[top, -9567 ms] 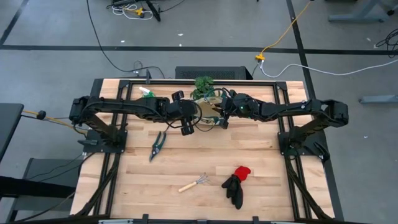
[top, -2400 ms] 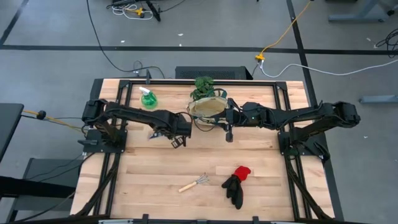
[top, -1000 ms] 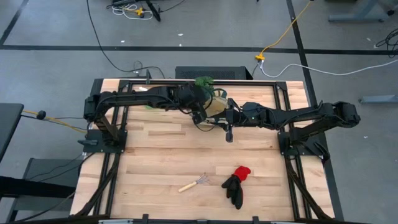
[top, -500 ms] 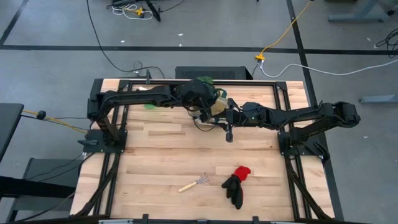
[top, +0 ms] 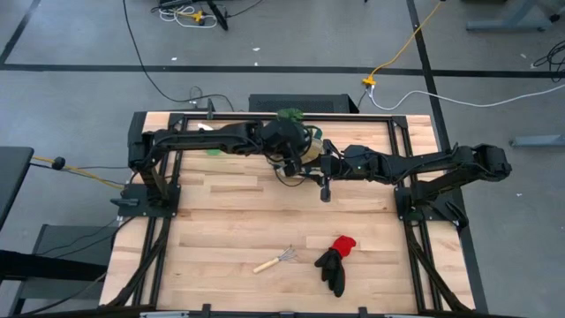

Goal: Pick & Place Garden tools in Gardening bag
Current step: Put the green shear scissors into the green gardening bag

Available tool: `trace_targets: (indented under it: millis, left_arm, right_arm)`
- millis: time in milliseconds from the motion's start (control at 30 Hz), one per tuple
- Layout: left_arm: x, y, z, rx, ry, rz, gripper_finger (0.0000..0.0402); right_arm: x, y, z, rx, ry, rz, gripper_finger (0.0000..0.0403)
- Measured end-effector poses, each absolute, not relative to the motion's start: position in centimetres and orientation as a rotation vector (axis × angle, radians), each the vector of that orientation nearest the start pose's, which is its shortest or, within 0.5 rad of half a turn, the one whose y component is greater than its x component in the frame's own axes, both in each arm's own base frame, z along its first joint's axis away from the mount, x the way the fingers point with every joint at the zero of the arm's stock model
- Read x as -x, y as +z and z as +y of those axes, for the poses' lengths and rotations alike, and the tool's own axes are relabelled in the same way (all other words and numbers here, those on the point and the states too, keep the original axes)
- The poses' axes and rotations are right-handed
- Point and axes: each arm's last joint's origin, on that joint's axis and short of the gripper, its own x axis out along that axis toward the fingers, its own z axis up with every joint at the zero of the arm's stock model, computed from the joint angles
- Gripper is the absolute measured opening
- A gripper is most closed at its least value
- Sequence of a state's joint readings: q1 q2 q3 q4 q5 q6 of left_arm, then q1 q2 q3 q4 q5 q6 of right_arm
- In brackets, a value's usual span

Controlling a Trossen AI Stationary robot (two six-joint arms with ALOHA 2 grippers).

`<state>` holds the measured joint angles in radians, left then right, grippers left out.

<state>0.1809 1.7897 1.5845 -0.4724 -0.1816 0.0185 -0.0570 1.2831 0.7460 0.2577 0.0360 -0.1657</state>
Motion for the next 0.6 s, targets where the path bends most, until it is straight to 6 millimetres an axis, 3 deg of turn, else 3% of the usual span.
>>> trace_targets:
  millis: [600]
  left_arm:
    - [-39.42, 30.70, 7.91, -0.032, 0.374, 0.722, 0.0062]
  right_arm:
    - [-27.88, 25.64, -1.69, 0.144, -0.072, 0.284, 0.0123]
